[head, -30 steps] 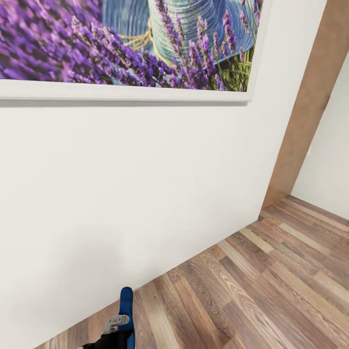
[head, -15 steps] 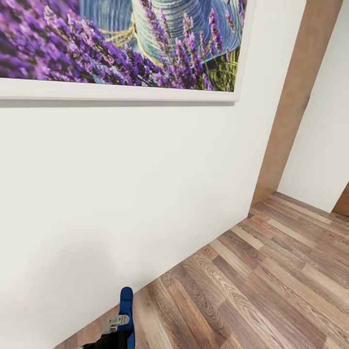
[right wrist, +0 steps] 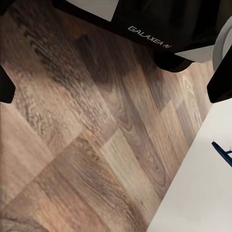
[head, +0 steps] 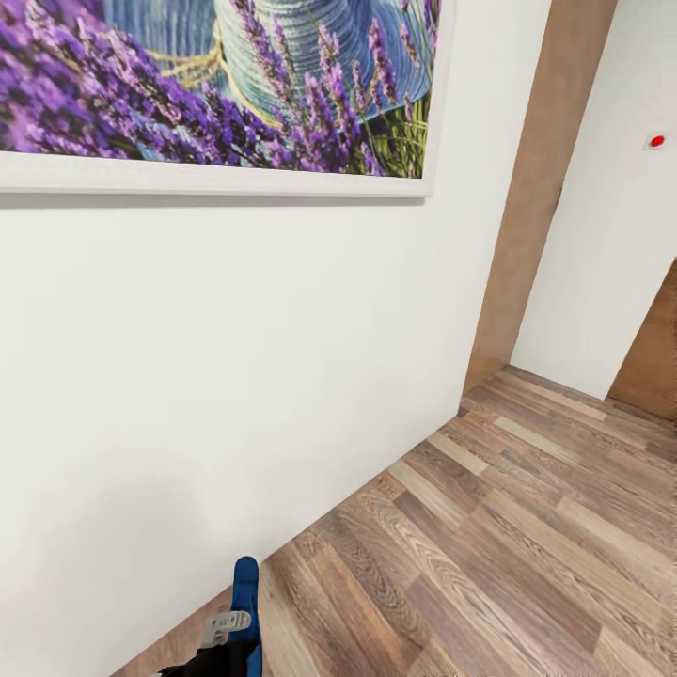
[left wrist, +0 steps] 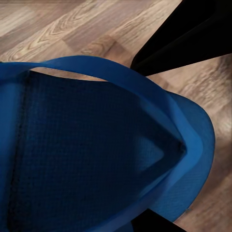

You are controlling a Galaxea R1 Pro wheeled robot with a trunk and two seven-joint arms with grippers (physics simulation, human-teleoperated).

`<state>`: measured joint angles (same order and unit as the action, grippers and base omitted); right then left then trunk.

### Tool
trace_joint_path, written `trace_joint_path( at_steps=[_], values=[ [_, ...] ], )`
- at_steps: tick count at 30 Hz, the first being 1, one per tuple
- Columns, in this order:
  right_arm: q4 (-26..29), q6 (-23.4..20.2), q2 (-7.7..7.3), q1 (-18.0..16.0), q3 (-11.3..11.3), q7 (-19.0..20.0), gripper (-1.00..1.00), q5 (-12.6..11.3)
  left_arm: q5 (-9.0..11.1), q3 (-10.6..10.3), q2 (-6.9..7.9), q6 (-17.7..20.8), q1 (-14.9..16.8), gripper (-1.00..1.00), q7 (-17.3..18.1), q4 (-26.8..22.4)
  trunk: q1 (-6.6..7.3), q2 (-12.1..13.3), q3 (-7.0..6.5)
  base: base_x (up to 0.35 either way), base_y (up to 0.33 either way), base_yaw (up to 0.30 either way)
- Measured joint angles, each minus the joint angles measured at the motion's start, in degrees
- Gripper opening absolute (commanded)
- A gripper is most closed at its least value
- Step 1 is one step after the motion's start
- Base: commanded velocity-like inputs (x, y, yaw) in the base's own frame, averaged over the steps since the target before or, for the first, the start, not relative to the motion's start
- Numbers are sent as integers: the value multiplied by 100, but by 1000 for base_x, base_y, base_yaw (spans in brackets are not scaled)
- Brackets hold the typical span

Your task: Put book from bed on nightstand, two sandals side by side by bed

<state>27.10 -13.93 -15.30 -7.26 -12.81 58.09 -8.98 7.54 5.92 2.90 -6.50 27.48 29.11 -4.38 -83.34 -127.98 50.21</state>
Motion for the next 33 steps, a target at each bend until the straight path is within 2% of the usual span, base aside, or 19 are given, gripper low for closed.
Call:
trace_joint_path(
  at_steps=[33],
  values=[
    [-1, 0, 0, 0, 1, 0, 100, 0, 0, -3, -1, 0, 0, -100, 0, 0, 0, 0, 0, 0, 0, -169]
  ],
)
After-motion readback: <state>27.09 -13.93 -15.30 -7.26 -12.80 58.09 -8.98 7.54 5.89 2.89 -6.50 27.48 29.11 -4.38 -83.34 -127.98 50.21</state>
